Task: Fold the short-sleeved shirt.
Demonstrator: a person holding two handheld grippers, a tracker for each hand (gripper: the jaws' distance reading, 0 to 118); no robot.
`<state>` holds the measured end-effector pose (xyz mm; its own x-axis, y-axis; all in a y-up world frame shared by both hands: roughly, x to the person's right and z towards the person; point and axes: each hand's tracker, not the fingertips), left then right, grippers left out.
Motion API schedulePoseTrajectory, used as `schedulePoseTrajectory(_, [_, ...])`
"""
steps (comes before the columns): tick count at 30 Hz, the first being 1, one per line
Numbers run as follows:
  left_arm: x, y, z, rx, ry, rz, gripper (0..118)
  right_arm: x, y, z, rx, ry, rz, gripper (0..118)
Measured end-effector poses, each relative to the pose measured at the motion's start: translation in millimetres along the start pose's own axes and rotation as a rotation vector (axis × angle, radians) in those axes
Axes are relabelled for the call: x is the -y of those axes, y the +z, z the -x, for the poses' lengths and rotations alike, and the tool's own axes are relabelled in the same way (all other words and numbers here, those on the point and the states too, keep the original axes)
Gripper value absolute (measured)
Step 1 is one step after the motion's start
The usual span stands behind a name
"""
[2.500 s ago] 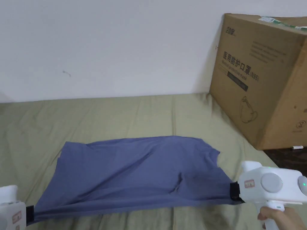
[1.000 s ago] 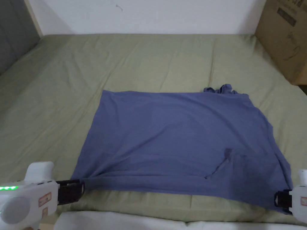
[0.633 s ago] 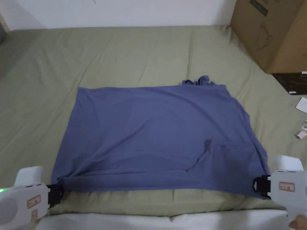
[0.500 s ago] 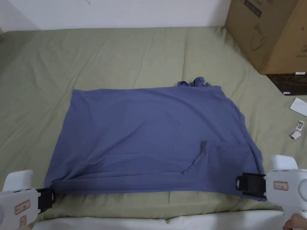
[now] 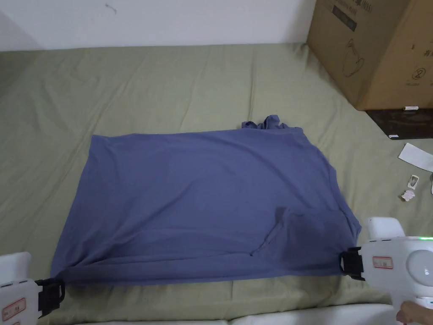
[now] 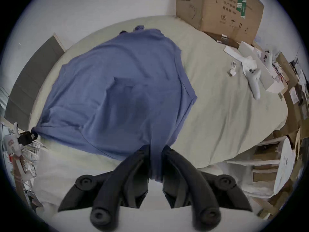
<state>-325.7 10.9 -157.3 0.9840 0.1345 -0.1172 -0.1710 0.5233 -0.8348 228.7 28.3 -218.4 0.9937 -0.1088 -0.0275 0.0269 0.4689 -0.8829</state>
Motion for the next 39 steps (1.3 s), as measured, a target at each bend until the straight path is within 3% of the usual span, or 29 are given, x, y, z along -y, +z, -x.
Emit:
schedulePoseTrajectory(8, [-69,3,-8,0.006,0.053,-0.029,4,-64,11,-14,-0.065,-0.086,-0.066,12])
schedulePoseTrajectory(15, [-150,-70,-25,-0.064,0.001,0.013,5,-139,-48,-17,-0.072,-0.168,-0.024,12])
schedulePoseTrajectory(16, [-154,-76,-27,-0.077,0.002,0.015,12,-145,-56,-17,-0.07,-0.178,-0.02,12])
schedulePoseTrajectory(17, [-159,-83,-28,-0.091,0.003,0.008,30,-150,-65,-17,-0.067,-0.185,-0.011,15])
schedulePoseTrajectory(18, [-163,-88,-29,-0.13,0.01,0.014,74,-154,-73,-15,-0.048,-0.187,0.005,29])
schedulePoseTrajectory(19, [-163,-92,-27,-0.15,0.024,0.014,103,-155,-77,-15,-0.016,-0.183,0.01,52])
schedulePoseTrajectory(20, [-162,-93,-25,-0.138,0.033,0.012,116,-156,-80,-15,-0.005,-0.171,0.016,79])
schedulePoseTrajectory(21, [-160,-89,-23,-0.119,0.056,0.004,117,-156,-80,-16,-0.01,-0.168,0.027,102])
schedulePoseTrajectory(24, [-151,-75,-19,-0.052,0.095,-0.013,115,-149,-64,-20,-0.058,-0.155,-0.029,105])
schedulePoseTrajectory(27, [-134,-56,-22,-0.104,0.063,-0.046,115,-142,-45,-21,-0.135,-0.093,-0.03,105])
schedulePoseTrajectory(29, [-123,-42,-28,-0.14,0.006,-0.078,104,-135,-33,-15,-0.115,-0.034,-0.043,104])
schedulePoseTrajectory(30, [-115,-34,-31,-0.134,0.0,-0.084,75,-129,-27,-10,-0.089,0.018,-0.047,96])
schedulePoseTrajectory(31, [-109,-28,-29,-0.117,0.008,-0.096,40,-122,-22,-6,-0.031,0.035,-0.071,78])
schedulePoseTrajectory(32, [-104,-23,-29,-0.103,0.023,-0.097,7,-119,-20,-4,0.001,0.047,-0.074,45])
schedulePoseTrajectory(33, [-98,-20,-29,-0.091,0.047,-0.088,1,-112,-17,-1,0.013,0.067,-0.089,0])
schedulePoseTrajectory(39, [-77,-27,-20,-0.055,0.035,-0.057,0,-82,-21,-1,-0.008,-0.004,-0.095,0])
